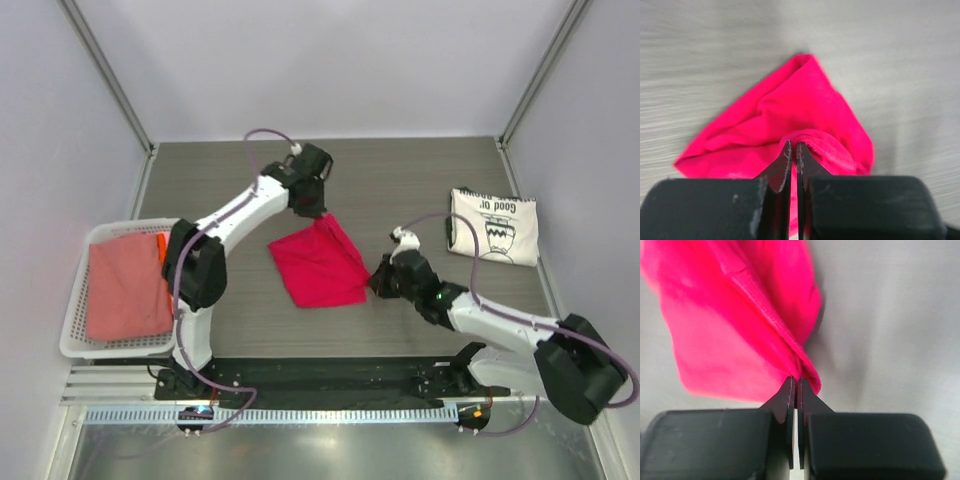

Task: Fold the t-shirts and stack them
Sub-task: Flatten the tshirt out

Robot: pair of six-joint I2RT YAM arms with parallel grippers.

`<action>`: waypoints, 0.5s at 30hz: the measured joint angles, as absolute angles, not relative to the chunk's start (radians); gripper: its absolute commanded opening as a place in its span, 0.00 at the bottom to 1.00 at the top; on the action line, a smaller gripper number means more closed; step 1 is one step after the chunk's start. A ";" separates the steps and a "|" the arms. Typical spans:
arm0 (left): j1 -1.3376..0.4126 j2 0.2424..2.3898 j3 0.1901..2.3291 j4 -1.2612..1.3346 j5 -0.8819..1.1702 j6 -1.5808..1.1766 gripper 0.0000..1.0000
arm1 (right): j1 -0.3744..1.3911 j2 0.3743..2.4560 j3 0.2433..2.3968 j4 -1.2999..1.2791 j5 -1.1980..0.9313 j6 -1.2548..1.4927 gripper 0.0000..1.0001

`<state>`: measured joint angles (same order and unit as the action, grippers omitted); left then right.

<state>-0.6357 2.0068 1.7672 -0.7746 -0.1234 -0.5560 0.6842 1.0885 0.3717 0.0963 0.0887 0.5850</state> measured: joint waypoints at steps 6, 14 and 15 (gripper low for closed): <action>-0.477 1.842 1.773 -0.778 -0.091 -0.633 0.00 | 0.469 1.350 0.816 -0.030 0.057 0.564 0.01; -0.423 1.712 2.191 -0.848 -0.159 -0.627 0.00 | 0.425 1.486 1.594 -0.277 -0.005 0.456 0.01; -0.423 1.665 2.202 -0.841 -0.165 -0.624 0.00 | 0.426 1.479 1.661 -0.285 -0.023 0.444 0.01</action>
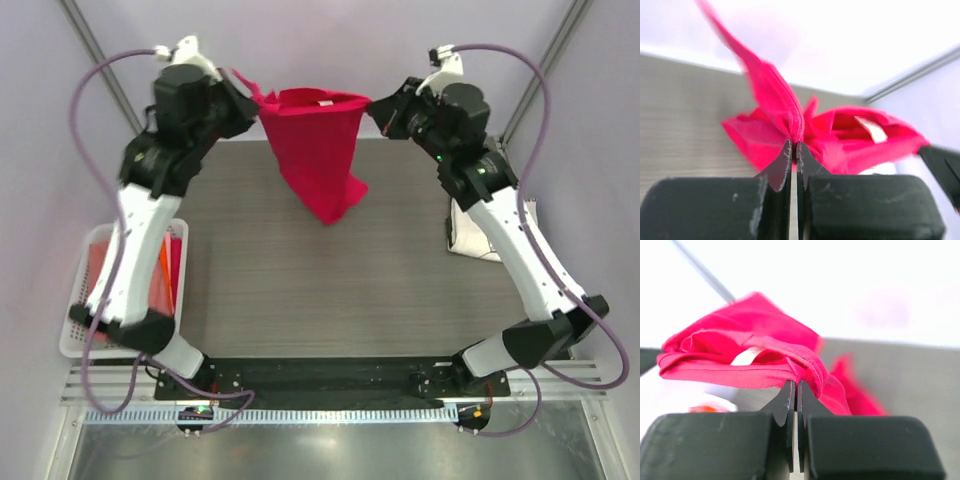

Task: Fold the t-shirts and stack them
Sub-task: Flatten the tshirt out

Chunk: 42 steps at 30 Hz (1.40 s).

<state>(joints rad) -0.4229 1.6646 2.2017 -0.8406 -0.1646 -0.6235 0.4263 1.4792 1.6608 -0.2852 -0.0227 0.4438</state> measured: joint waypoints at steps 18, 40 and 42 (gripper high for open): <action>-0.658 1.262 1.953 -0.552 0.047 -0.794 0.00 | 0.428 1.073 1.834 -0.504 0.163 0.239 0.01; -0.798 1.315 1.171 -0.260 -0.043 -0.615 0.68 | 0.424 1.478 1.902 -0.551 0.066 0.220 0.01; -0.798 1.330 1.173 -0.228 -0.058 -0.592 0.69 | 0.424 1.476 1.902 -0.543 0.047 0.228 0.01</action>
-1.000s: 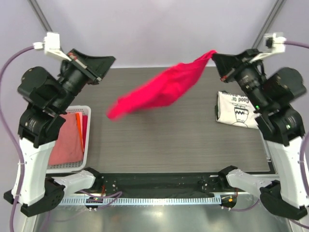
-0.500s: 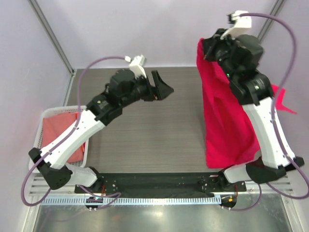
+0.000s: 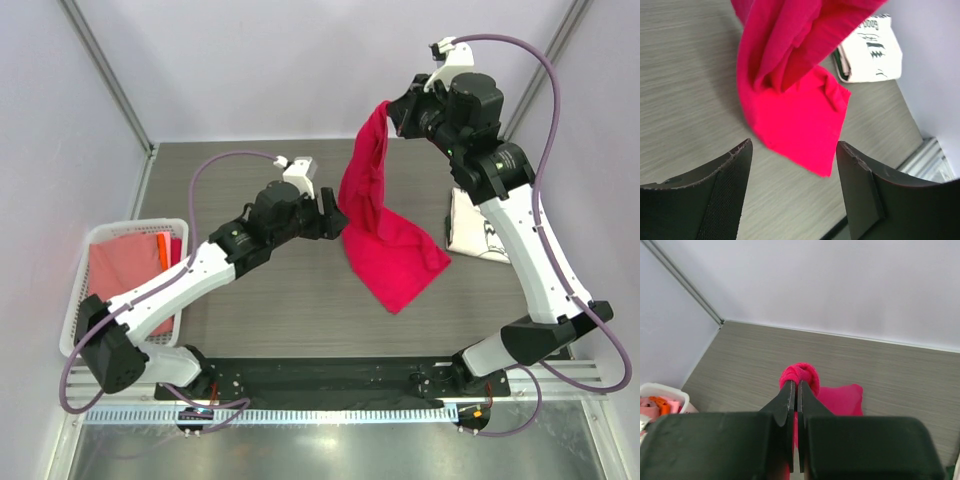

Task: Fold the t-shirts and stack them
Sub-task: Flatten the tshirt out

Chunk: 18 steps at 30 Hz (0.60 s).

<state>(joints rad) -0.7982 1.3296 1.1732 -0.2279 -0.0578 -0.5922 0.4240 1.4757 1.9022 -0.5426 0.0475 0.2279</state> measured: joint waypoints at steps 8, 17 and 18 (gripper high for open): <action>-0.798 1.433 1.157 -0.157 -0.117 -0.567 0.50 | 0.424 1.465 1.902 -0.531 -0.019 0.247 0.01; -0.799 1.558 1.189 -0.082 -0.121 -0.563 0.45 | 0.424 1.442 1.886 -0.525 -0.033 0.246 0.01; -0.801 1.573 1.200 -0.080 -0.125 -0.563 0.46 | 0.424 1.441 1.885 -0.525 -0.033 0.246 0.01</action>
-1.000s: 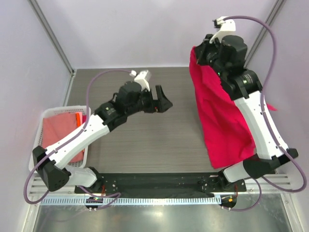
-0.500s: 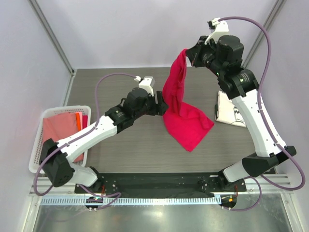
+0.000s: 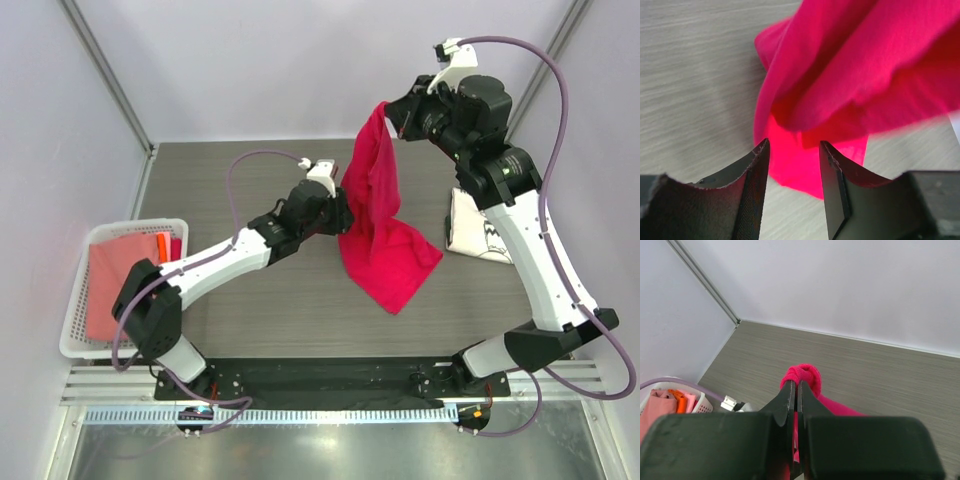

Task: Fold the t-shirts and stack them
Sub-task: Flatten the tshirt out

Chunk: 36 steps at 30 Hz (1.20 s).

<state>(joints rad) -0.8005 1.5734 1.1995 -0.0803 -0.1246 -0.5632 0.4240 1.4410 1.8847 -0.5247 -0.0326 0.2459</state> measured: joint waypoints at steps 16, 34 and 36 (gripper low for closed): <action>-0.808 1.751 1.399 -0.083 -0.225 -0.529 0.00 | 0.423 1.429 1.865 -0.523 -0.002 0.242 0.01; -0.656 1.433 2.111 -1.026 -0.234 -0.402 0.00 | 0.322 1.430 1.827 -0.504 0.028 0.359 0.01; -0.670 1.414 2.276 -1.102 -0.190 -0.390 0.00 | 0.331 1.388 1.809 -0.490 -0.024 0.372 0.01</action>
